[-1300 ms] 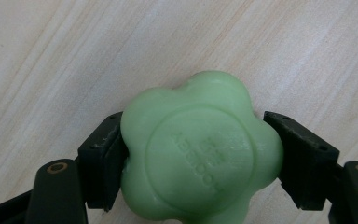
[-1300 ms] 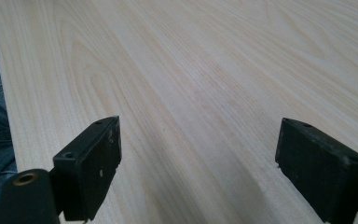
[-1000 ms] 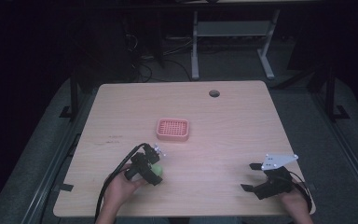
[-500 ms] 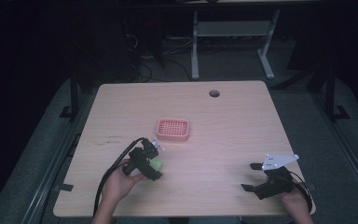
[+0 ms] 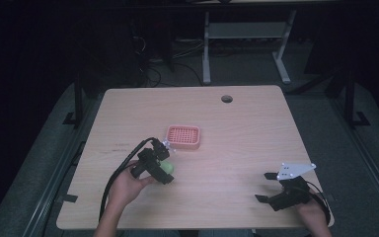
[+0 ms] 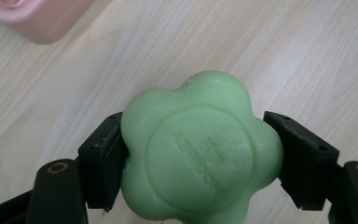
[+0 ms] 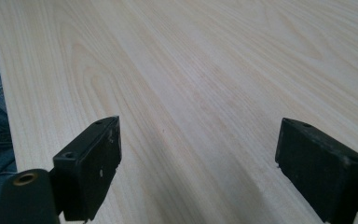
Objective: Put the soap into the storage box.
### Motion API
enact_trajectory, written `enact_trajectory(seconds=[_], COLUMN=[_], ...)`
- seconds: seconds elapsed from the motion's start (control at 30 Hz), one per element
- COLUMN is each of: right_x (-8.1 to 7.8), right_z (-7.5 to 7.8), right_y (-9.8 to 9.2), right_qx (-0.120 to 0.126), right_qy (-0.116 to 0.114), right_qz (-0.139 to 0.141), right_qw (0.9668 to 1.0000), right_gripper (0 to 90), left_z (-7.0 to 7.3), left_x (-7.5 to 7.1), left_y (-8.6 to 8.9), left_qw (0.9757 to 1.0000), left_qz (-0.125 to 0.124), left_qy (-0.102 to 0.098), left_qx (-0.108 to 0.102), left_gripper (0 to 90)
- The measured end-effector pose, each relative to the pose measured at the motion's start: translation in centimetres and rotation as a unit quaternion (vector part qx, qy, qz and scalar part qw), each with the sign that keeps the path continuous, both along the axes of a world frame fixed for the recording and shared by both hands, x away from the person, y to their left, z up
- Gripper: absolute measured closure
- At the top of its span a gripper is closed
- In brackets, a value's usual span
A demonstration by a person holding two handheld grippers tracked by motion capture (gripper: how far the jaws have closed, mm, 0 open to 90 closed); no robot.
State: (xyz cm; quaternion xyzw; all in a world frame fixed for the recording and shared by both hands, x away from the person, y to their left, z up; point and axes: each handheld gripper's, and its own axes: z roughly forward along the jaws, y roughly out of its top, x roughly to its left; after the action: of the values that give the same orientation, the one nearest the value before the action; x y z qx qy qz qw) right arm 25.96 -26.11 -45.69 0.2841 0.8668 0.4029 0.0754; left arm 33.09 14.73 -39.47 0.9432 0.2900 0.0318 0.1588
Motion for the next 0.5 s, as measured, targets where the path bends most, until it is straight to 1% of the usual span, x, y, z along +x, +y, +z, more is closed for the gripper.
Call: enact_trajectory(seconds=[0.07,0.1,0.23,0.43,0.5], right_x=[-0.1,-0.1,-0.1,-0.1,-0.1], right_z=[0.1,0.1,0.1,0.1,0.1], right_y=[0.0,0.1,0.1,0.0,0.0], right_qx=[0.002,0.001,-0.001,0.001,0.001], right_qy=[-0.001,-0.005,-0.003,-0.001,-0.001], right_qz=[-0.001,0.001,0.001,-0.001,-0.001], right_qw=[1.0000,1.0000,1.0000,1.0000,1.0000], right_gripper=[13.7,13.8,13.8,13.8,13.8], left_z=[0.1,0.2,0.4,0.5,0.6], left_x=[0.2,0.3,0.7,1.1,1.3], left_y=[-0.1,-0.1,-0.2,-0.4,-0.4], left_qw=[1.0000,1.0000,0.9999,0.9999,0.9999], left_qz=[0.001,0.000,0.004,0.000,0.003], left_qy=[0.001,0.000,0.001,0.000,0.000], left_qx=[0.000,0.000,-0.014,-0.010,-0.010], left_gripper=[26.5,26.5,26.5,26.5,26.5])
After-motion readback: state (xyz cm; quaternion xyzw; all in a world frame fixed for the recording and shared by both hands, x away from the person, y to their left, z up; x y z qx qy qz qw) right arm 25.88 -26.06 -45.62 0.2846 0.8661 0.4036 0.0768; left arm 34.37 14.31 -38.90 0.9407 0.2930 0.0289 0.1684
